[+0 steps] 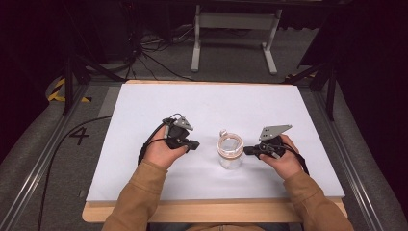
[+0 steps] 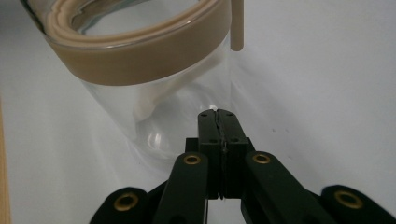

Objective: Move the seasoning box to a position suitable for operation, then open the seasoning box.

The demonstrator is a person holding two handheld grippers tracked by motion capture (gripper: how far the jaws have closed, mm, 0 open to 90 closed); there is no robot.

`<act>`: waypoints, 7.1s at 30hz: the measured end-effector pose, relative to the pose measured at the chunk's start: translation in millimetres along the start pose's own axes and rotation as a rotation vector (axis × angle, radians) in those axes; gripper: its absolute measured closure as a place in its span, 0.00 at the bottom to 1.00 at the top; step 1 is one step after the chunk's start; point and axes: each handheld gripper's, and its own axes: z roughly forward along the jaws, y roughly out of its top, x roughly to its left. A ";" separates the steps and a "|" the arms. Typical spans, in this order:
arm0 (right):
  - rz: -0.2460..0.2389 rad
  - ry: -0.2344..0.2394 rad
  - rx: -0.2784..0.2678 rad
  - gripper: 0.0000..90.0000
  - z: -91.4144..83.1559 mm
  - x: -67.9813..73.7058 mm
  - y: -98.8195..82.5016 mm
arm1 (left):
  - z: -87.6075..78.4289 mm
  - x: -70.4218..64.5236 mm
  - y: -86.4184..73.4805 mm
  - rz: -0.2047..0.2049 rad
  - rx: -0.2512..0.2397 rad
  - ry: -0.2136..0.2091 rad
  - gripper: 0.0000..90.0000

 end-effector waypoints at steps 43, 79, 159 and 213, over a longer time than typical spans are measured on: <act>0.060 -0.034 -0.038 1.00 -40.3 17.0 -29.7 | 23.7 -2.2 40.5 0.061 -0.230 -0.079 1.00; 0.062 -0.019 -0.082 1.00 -45.6 40.6 -34.1 | 66.7 -11.6 58.2 0.110 -0.338 -0.074 1.00; 0.046 0.075 -0.401 1.00 -37.0 18.3 22.0 | -16.7 14.6 -8.6 -0.028 -0.290 0.076 0.97; 0.077 -0.080 -0.321 0.68 -73.8 -25.3 23.4 | -44.5 33.5 -41.2 -0.126 -0.201 0.113 0.88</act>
